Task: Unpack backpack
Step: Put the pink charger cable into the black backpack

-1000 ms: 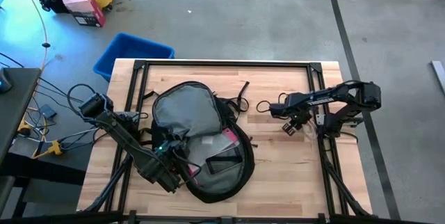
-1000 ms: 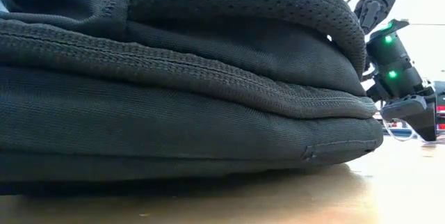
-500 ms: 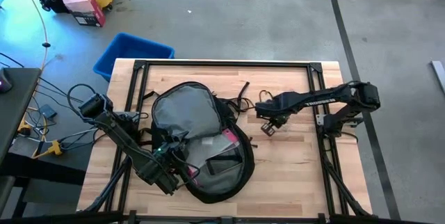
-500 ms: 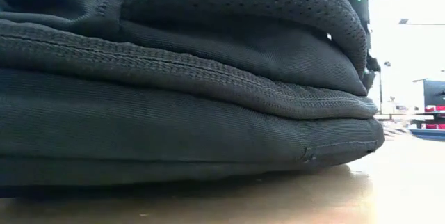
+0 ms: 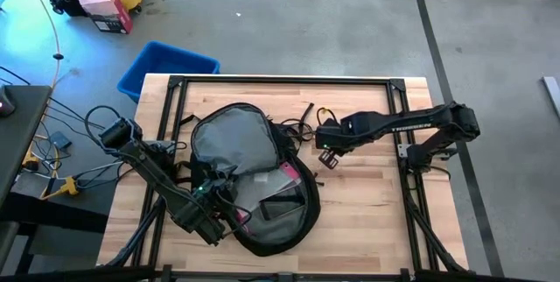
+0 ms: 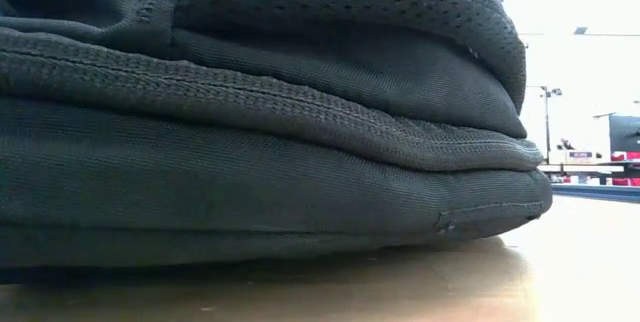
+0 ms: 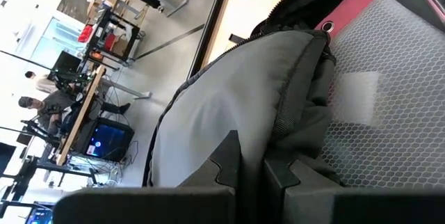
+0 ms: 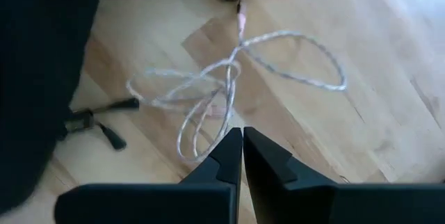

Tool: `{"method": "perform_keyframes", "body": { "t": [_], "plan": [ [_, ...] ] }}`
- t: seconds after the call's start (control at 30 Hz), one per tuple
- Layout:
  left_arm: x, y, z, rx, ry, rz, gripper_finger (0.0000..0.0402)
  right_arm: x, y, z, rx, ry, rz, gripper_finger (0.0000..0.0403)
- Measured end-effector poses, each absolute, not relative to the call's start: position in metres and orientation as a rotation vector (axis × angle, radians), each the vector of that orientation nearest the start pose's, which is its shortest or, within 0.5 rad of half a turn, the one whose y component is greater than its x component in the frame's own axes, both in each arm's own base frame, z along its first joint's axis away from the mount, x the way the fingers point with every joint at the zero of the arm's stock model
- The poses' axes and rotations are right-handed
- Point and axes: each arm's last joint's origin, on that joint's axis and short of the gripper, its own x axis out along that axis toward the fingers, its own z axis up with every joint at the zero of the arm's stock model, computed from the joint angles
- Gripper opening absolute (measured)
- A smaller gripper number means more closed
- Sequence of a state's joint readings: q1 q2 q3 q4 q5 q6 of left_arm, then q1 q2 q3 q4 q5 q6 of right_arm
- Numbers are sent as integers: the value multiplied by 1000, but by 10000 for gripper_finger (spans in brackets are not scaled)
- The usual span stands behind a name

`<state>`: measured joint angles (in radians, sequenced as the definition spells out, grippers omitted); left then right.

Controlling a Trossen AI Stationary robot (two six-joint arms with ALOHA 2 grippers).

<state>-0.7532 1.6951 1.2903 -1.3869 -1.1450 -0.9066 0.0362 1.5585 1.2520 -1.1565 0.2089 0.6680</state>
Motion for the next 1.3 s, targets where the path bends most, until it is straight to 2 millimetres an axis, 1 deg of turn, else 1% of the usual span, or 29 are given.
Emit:
{"method": "perform_keyframes", "body": {
  "t": [0.07, 0.17, 0.33, 0.4, 0.47, 0.57, 0.63, 0.7, 0.77, 0.83, 0.93, 0.97, 1.0, 1.07, 1.17, 1.23, 1.3],
  "plan": [
    [225, -175, 246, 640, 754, 655, 1, 279, 5, 251, 364, 1341, -586, 19],
    [225, -175, 246, 639, 754, 654, 1, 282, 6, 243, 399, 1314, -557, 61],
    [225, -175, 246, 633, 752, 656, 1, 283, 1, 218, 461, 1261, -549, 167],
    [225, -175, 246, 631, 754, 656, 1, 279, -6, 205, 492, 1257, -585, 211],
    [225, -175, 246, 625, 760, 654, 1, 273, -12, 191, 562, 1247, -656, 249],
    [225, -176, 246, 620, 765, 652, 1, 263, -20, 169, 659, 1253, -704, 283],
    [225, -176, 246, 619, 765, 652, 1, 258, -22, 157, 701, 1249, -682, 287],
    [226, -176, 246, 616, 764, 651, 1, 256, -22, 149, 732, 1245, -647, 275],
    [226, -176, 246, 615, 764, 651, 1, 254, -22, 145, 740, 1243, -628, 242],
    [226, -176, 246, 614, 764, 650, 1, 254, -20, 145, 724, 1256, -617, 186],
    [226, -176, 246, 613, 764, 650, 1, 260, -15, 156, 686, 1264, -584, 77],
    [226, -176, 246, 613, 764, 650, 1, 264, -13, 162, 660, 1263, -569, 41],
    [226, -176, 246, 613, 764, 650, 1, 268, -9, 170, 630, 1263, -562, 21],
    [226, -176, 246, 615, 761, 651, 1, 277, -1, 190, 565, 1240, -580, 14],
    [226, -176, 246, 621, 747, 656, 1, 290, 17, 228, 451, 1154, -596, 4],
    [226, -176, 246, 619, 728, 664, 1, 297, 32, 253, 374, 1064, -609, 2],
    [227, -176, 247, 621, 713, 670, 1, 303, 48, 276, 321, 955, -586, 1]
  ]
}}
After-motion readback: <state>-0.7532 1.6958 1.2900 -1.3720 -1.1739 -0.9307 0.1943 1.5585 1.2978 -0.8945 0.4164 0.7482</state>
